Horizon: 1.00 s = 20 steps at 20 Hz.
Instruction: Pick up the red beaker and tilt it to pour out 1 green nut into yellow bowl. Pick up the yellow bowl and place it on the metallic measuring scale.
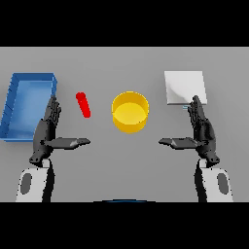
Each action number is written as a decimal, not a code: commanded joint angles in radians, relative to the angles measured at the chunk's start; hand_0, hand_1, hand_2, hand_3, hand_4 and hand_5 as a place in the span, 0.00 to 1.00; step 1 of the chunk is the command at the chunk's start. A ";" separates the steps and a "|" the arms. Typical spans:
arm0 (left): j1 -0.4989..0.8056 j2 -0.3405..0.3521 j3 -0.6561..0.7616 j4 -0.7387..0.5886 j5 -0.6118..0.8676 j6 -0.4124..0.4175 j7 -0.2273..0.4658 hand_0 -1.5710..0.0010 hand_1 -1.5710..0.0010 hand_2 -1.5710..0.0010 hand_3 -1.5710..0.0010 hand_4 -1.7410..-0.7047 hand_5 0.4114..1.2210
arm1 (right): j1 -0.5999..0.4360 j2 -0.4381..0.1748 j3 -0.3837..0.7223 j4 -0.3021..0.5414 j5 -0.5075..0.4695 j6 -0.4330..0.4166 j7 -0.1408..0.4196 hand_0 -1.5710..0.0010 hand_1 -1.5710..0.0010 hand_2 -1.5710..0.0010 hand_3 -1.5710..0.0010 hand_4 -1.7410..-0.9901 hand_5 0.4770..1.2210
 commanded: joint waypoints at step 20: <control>0.050 0.044 -0.122 -0.084 -0.160 -0.020 0.103 1.00 1.00 1.00 1.00 0.56 0.29 | 0.059 -0.049 0.137 -0.119 0.227 -0.031 -0.077 1.00 1.00 1.00 1.00 0.72 0.20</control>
